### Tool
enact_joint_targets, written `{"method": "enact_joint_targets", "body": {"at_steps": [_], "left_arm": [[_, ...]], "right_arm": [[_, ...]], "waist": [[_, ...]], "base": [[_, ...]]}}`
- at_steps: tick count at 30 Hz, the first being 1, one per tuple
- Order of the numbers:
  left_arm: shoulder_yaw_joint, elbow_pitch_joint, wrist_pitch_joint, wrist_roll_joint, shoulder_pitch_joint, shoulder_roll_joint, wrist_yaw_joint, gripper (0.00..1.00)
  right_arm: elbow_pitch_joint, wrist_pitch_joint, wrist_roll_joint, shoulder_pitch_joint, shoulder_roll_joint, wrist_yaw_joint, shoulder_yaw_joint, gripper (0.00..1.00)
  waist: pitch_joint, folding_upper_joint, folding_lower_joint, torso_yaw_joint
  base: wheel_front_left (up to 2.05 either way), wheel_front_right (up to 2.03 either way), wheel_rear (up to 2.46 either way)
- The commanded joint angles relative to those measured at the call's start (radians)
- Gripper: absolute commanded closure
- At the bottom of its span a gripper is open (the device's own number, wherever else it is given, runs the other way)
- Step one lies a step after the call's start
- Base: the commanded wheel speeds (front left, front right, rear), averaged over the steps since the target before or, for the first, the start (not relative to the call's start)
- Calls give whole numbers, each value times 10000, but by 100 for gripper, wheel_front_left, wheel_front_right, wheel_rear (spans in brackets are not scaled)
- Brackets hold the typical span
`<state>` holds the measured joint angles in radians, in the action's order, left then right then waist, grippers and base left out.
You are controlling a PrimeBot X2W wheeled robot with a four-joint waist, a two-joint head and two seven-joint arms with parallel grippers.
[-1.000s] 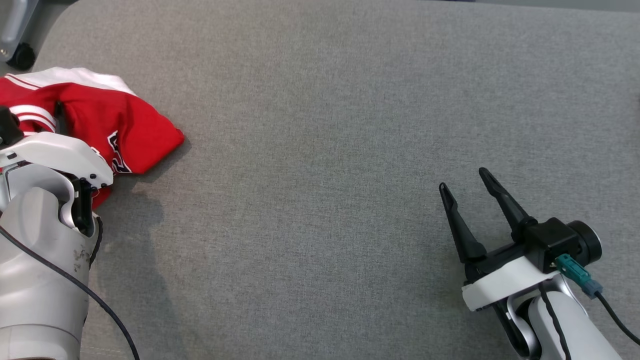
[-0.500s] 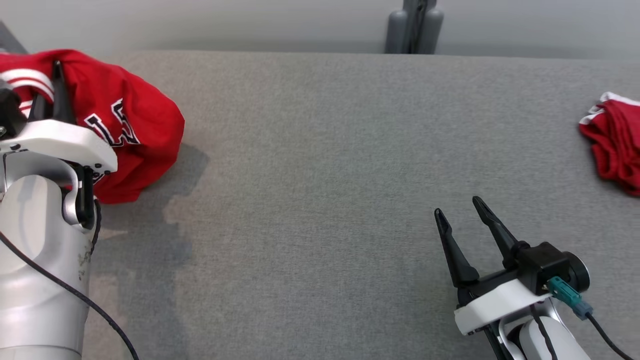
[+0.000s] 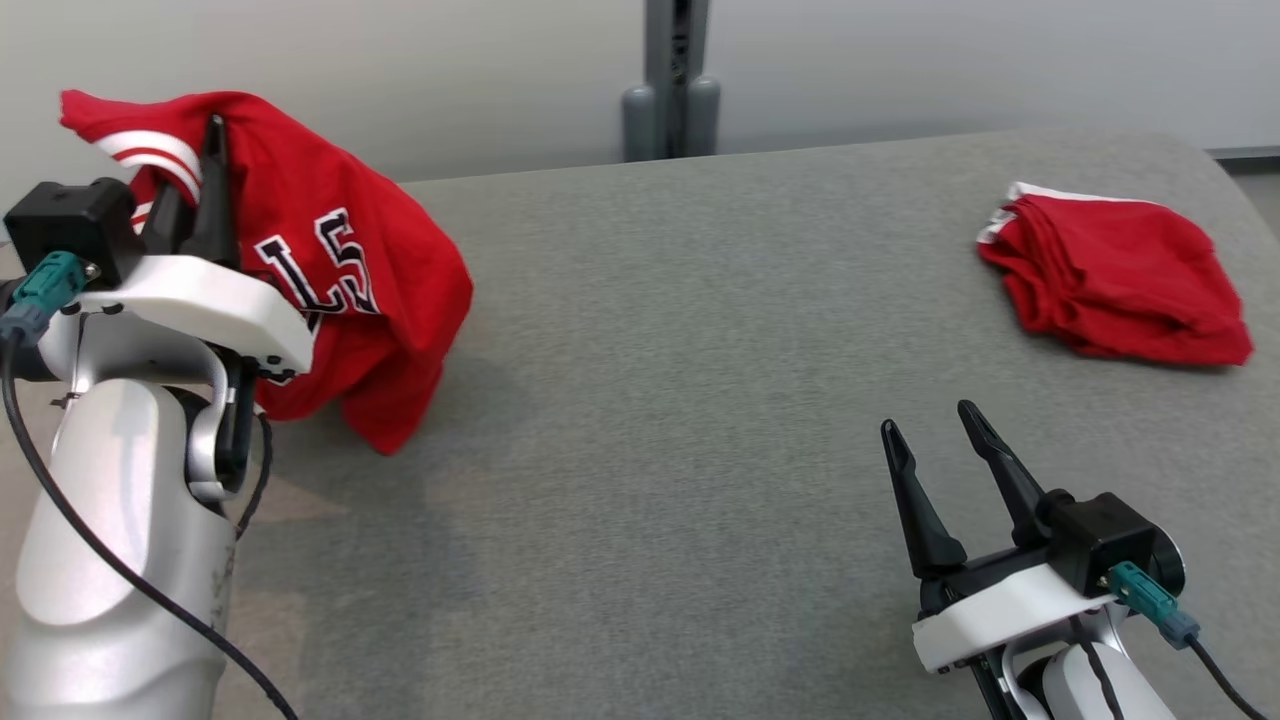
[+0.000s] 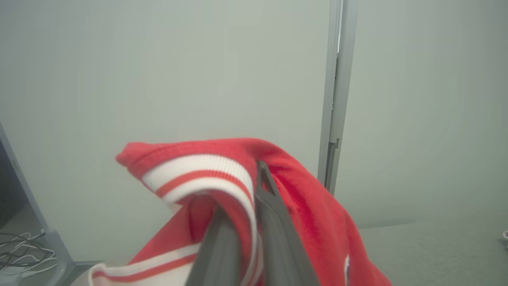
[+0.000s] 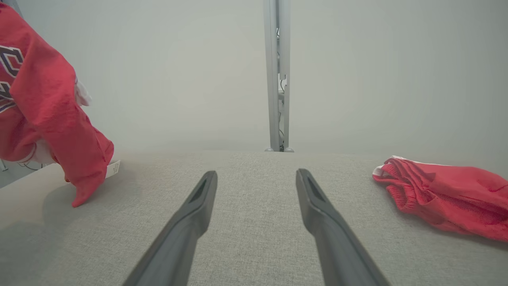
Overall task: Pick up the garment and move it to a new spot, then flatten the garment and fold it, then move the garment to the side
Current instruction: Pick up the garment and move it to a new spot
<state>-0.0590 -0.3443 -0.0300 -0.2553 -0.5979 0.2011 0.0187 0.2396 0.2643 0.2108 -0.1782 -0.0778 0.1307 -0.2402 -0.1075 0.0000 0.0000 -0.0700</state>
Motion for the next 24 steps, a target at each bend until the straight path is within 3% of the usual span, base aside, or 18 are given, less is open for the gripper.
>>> {"method": "enact_joint_targets", "body": {"at_steps": [1, 12, 18, 24], "left_arm": [[-77, 229, 108, 35, 158, -35, 49, 100], [-979, 1085, 808, 182, 302, -623, 76, 100], [-1631, 696, 973, 644, 55, -768, 165, 100], [-2325, -587, 918, 818, -152, -1105, 126, 100]], "right_arm": [[-51, 15, 55, 28, -42, 3, 40, 0], [-68, 15, 59, -6, 92, 3, 79, 0], [-115, 15, 80, -114, 136, 3, 112, 0], [-188, 15, 77, -234, 182, 3, 47, 0]], "waist": [[120, 0, 0, -486], [87, 0, 0, -2013], [-61, 0, 0, -2487], [-393, 0, 0, -2781]], "base": [[0, 0, 0], [0, 0, 0], [0, 0, 0], [0, 0, 0]]}}
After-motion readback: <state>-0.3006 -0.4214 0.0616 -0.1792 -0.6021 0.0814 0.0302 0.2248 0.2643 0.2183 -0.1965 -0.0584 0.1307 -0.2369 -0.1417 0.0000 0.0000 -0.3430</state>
